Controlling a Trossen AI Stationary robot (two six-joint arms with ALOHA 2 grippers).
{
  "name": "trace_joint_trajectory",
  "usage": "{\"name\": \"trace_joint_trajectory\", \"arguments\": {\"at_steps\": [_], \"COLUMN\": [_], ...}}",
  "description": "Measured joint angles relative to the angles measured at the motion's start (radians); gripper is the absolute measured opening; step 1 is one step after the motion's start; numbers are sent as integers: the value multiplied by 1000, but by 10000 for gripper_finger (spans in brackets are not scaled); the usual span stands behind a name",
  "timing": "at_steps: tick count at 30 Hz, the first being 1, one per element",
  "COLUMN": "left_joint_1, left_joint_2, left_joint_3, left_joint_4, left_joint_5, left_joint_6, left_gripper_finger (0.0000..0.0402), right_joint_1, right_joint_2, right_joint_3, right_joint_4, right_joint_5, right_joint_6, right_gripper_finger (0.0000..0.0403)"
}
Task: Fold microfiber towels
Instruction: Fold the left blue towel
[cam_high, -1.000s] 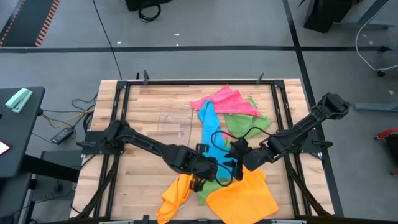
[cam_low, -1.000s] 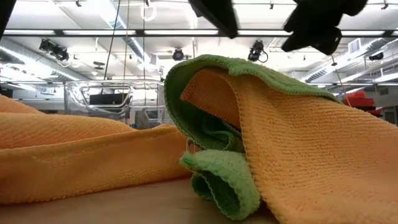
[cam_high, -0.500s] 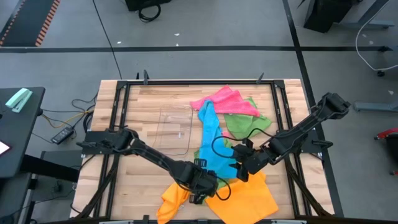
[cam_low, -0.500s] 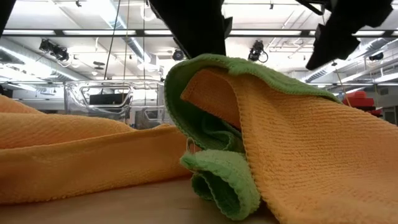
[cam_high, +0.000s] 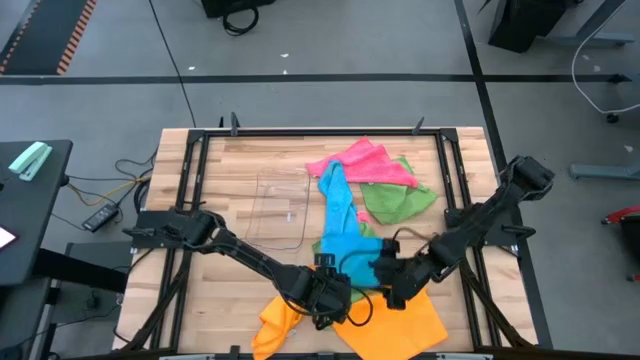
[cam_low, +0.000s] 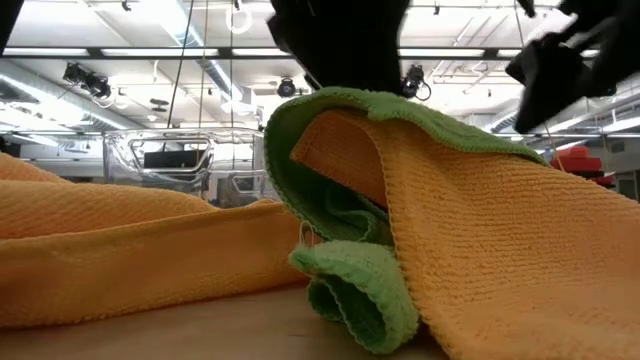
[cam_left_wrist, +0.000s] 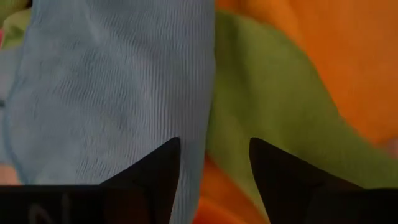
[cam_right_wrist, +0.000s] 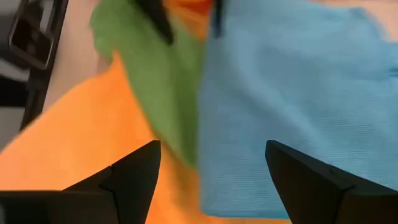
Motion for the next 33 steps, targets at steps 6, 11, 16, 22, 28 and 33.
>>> {"name": "trace_joint_trajectory", "arguments": {"at_steps": [6, 11, 16, 22, 28, 33], "left_joint_1": [0, 0, 3, 2, 2, 0], "left_joint_2": [0, 0, 0, -6, -14, -15], "left_joint_3": [0, 0, 0, 0, 0, 0], "left_joint_4": [0, 1, 1, -32, -91, -138], "left_joint_5": [-2, -1, -1, 0, 4, 34], "left_joint_6": [-27, -72, -79, -143, -202, -214], "left_gripper_finger": [219, 214, 205, 202, 201, 193], "right_joint_1": [57, 83, 82, 82, 60, 45], "right_joint_2": [91, 148, 232, 345, 415, 422], "right_joint_3": [0, 0, 46, 164, 201, 201], "right_joint_4": [20, 17, 21, -55, -77, -178], "right_joint_5": [57, 174, 246, 358, 401, 414], "right_joint_6": [7, 4, -54, -88, -50, 23], "right_gripper_finger": [300, 300, 300, 300, 297, 277]}}
